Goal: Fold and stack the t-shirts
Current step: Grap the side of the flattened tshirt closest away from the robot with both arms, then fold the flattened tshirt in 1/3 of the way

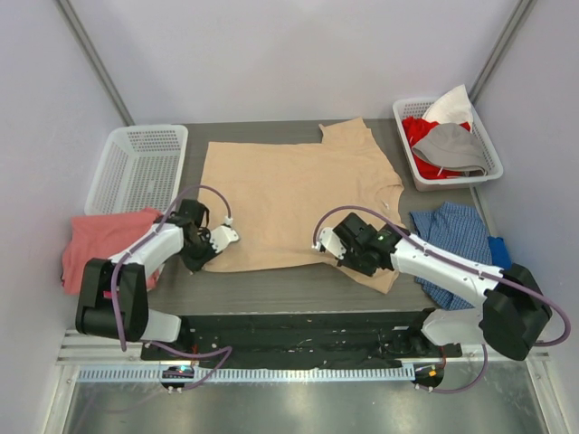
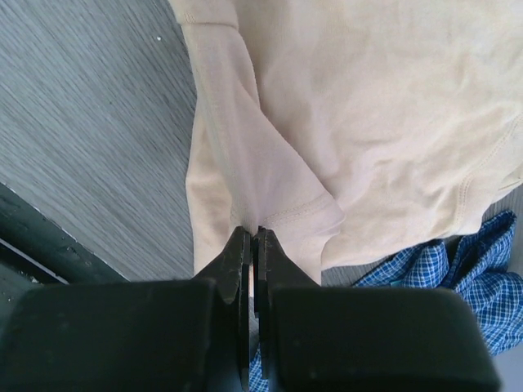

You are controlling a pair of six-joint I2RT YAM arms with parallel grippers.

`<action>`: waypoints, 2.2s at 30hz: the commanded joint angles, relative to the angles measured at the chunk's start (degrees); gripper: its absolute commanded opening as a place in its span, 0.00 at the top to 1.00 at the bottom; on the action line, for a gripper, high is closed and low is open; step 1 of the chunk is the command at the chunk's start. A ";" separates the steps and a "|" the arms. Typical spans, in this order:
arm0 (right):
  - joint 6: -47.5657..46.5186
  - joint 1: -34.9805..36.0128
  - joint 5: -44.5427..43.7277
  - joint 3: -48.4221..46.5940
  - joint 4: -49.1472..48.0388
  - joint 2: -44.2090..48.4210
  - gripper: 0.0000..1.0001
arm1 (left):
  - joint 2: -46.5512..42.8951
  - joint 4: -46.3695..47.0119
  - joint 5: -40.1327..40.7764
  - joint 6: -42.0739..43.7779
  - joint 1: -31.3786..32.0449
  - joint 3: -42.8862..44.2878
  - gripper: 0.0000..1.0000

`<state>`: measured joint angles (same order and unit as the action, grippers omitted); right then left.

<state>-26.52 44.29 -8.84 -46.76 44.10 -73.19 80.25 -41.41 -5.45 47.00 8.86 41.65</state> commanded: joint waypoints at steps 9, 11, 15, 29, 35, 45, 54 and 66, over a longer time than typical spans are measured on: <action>-1.69 -0.96 -7.33 -6.93 3.45 4.46 0.99 | -8.70 -5.96 -4.04 -2.00 0.01 4.40 1.00; -2.82 -1.31 -8.12 -8.33 3.45 4.28 0.99 | -9.14 -6.31 -3.78 -2.09 0.01 5.19 1.00; -4.24 -1.32 -9.79 -11.50 3.45 3.32 0.99 | -8.80 -6.76 -2.90 -2.09 0.01 8.00 1.00; -11.00 -3.07 -14.27 -21.88 1.35 -6.26 0.99 | 2.45 -5.44 -0.97 -1.92 0.01 22.76 1.00; -14.87 -6.67 -14.10 -25.39 -0.59 -11.97 0.99 | 9.03 -5.70 0.61 -1.30 0.01 28.56 1.00; -18.65 -11.24 -14.19 -34.27 -0.77 -20.94 0.99 | 16.42 -4.82 2.47 -0.16 -0.25 34.63 1.00; -19.97 -12.39 -16.73 -38.84 -1.29 -27.44 0.99 | 20.38 -5.17 2.46 -0.16 -0.43 39.73 1.00; -21.20 -14.49 -19.81 -46.22 -1.99 -34.03 0.99 | 24.07 -5.61 2.64 -0.16 -0.43 43.25 1.00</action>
<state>-46.44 31.00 -25.65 -88.95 43.90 -105.75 103.94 -47.11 -3.05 45.98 8.84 82.04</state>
